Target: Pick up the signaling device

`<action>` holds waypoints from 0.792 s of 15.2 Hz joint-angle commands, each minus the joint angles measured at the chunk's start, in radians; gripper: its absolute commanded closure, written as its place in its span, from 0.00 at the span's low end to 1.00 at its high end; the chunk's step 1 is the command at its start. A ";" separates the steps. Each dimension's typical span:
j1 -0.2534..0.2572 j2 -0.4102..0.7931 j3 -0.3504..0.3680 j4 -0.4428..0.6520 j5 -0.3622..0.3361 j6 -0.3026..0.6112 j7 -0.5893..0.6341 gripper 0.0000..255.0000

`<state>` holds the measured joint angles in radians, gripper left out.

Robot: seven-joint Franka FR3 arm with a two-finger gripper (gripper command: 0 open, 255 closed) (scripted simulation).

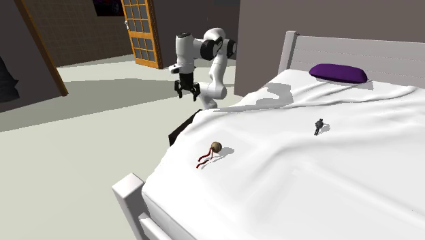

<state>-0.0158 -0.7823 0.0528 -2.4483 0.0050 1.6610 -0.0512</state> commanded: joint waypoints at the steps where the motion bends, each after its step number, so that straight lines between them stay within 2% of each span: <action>1: 0.000 0.000 0.000 0.000 0.000 0.000 0.000 0.00; 7: 0.023 0.196 0.104 0.122 0.023 0.085 0.100 0.00; 12: 0.031 0.370 0.185 0.254 0.008 0.131 0.188 0.00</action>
<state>0.0135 -0.4469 0.2207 -2.2323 0.0167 1.7946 0.1170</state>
